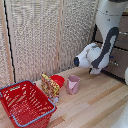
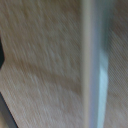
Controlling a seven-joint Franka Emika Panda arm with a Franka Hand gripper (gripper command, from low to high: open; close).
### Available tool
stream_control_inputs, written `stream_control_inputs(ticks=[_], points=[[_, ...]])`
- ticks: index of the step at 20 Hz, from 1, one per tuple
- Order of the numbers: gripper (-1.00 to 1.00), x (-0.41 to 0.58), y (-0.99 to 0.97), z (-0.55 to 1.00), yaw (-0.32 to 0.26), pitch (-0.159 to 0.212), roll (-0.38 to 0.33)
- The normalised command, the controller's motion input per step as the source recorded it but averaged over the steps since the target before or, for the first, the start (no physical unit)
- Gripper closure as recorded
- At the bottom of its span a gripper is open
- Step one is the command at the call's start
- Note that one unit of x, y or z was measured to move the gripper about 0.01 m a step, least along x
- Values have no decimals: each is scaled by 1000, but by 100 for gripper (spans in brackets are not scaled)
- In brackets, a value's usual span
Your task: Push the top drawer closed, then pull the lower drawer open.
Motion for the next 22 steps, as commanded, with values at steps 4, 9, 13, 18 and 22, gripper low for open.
stream_control_inputs(ticks=[4,9,13,18,22], points=[[100,213,-23,-18,0,57,0],[100,91,79,-26,0,21,-5],[100,0,166,0,0,0,-32],[100,0,162,1,0,0,-26],[100,0,169,1,0,-41,31]])
